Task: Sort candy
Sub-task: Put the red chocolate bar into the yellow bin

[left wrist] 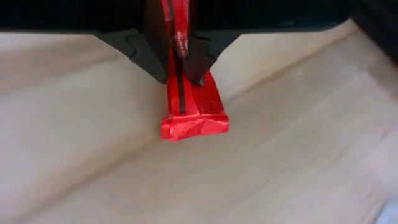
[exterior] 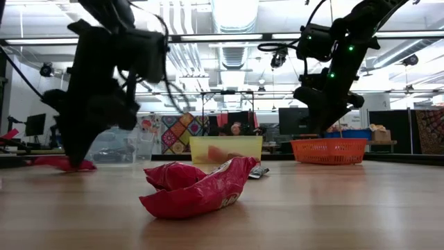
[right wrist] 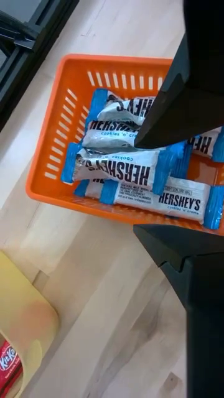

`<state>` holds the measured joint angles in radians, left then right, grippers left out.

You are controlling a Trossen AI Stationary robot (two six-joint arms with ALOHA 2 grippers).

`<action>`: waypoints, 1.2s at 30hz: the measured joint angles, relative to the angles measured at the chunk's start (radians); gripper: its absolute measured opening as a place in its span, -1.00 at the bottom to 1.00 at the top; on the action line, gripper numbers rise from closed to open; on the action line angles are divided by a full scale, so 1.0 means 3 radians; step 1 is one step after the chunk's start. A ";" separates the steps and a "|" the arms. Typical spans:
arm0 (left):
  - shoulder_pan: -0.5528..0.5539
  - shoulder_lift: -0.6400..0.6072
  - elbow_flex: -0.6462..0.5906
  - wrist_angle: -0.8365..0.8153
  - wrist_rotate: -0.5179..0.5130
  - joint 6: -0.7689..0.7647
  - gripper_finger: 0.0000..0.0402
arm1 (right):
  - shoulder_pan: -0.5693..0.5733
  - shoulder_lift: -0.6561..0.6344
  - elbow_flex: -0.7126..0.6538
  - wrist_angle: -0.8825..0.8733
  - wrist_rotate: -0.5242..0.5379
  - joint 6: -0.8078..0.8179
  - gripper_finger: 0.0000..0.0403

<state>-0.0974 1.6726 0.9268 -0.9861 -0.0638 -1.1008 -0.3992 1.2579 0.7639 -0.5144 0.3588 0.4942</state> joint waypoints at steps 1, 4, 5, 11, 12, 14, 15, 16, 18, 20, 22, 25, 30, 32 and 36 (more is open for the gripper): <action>-0.0015 -0.0001 0.0047 0.0007 -0.0002 0.0111 -0.97 | 0.0000 0.0000 0.0000 0.0000 0.0000 -0.0001 0.00; -0.0064 -0.0001 0.0206 0.0050 -0.0064 0.0561 -0.98 | 0.0000 0.0000 0.0000 0.0000 0.0000 -0.0012 0.00; -0.0072 -0.0001 0.0267 0.0098 -0.0102 0.0757 -0.99 | 0.0000 0.0000 0.0000 0.0000 0.0000 -0.0027 0.00; -0.0037 -0.0005 0.0659 0.0770 -0.0253 0.2240 -0.99 | 0.0000 0.0000 0.0000 -0.0001 0.0000 -0.0033 0.00; -0.0016 -0.0005 0.0727 0.0902 -0.0251 0.2492 -0.99 | 0.0000 0.0000 0.0000 -0.0001 0.0000 -0.0033 0.00; 0.0042 -0.0005 0.0863 0.1136 -0.0245 0.2955 -1.00 | 0.0000 0.0000 0.0000 -0.0003 0.0000 -0.0032 0.00; 0.0083 -0.0005 0.0931 0.1206 -0.0245 0.3162 -1.00 | 0.0000 0.0000 0.0000 -0.0002 0.0000 -0.0032 0.00; 0.0136 -0.0006 0.1001 0.1251 -0.0253 0.3345 -1.00 | 0.0000 0.0000 0.0000 -0.0003 0.0000 -0.0032 0.00; 0.0279 -0.0003 0.1137 0.1321 -0.0283 0.3645 -1.00 | 0.0000 0.0000 0.0000 -0.0003 -0.0001 -0.0032 0.00; 0.0465 0.0023 0.1295 0.1332 -0.0316 0.3892 -1.00 | 0.0000 0.0000 0.0000 -0.0002 0.0000 -0.0031 0.00; 0.0668 0.0083 0.1431 0.1360 -0.0384 0.4160 -1.00 | 0.0000 0.0000 0.0000 -0.0002 0.0000 -0.0029 0.00; 0.0962 0.0221 0.1577 0.1405 -0.0406 0.4590 -1.00 | 0.0000 0.0000 0.0001 -0.0001 0.0000 -0.0027 0.00; 0.1370 0.0621 0.1929 0.1630 -0.0347 0.5014 -1.00 | 0.0000 0.0000 0.0001 0.0013 0.0002 -0.0024 0.00; 0.1481 0.0833 0.2116 0.1578 -0.0285 0.5152 -1.00 | 0.0000 0.0000 0.0001 0.0014 0.0013 -0.0024 0.00; 0.1614 0.1224 0.2510 0.1364 -0.0078 0.5435 -1.00 | 0.0000 0.0000 0.0001 0.0016 0.0018 -0.0023 0.00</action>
<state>0.3868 2.0397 1.6796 -0.5770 -0.0871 0.5297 -0.3992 1.2579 0.7643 -0.5095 0.3641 0.4873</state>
